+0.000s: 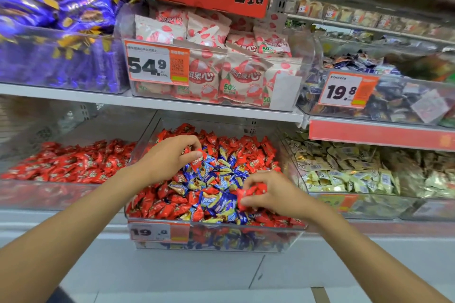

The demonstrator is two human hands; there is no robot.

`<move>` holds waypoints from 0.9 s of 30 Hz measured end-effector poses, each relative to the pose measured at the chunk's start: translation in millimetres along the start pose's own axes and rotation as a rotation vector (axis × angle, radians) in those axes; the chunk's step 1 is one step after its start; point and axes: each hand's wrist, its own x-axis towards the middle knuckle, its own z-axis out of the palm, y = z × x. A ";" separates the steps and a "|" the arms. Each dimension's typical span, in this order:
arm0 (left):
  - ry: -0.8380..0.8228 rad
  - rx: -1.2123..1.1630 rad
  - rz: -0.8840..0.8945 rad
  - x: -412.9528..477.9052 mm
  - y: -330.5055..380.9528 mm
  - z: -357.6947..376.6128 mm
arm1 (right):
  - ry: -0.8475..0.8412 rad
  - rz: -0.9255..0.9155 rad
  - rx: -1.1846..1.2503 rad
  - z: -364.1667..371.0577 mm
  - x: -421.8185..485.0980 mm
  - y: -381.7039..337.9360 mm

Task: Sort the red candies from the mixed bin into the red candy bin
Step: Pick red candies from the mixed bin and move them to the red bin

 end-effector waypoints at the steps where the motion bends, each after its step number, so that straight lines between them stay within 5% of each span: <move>1: 0.015 0.005 0.002 -1.8 0.1 -2.0 | 0.026 0.030 0.071 -5.9 -0.2 -0.3; 12: 0.237 -0.090 -0.035 -45.7 -29.5 -44.6 | 0.354 -0.090 0.312 8.1 42.7 -52.5; 22: 0.364 0.086 -0.407 -108.8 -183.7 -129.2 | 0.188 -0.386 -0.007 94.7 182.7 -183.1; 25: 0.264 0.131 -0.491 -114.5 -221.6 -134.7 | 0.107 -0.339 -0.076 122.2 231.8 -194.8; 27: 0.158 0.167 -0.583 -119.1 -242.6 -131.3 | -0.089 -0.251 -0.188 134.2 248.8 -198.5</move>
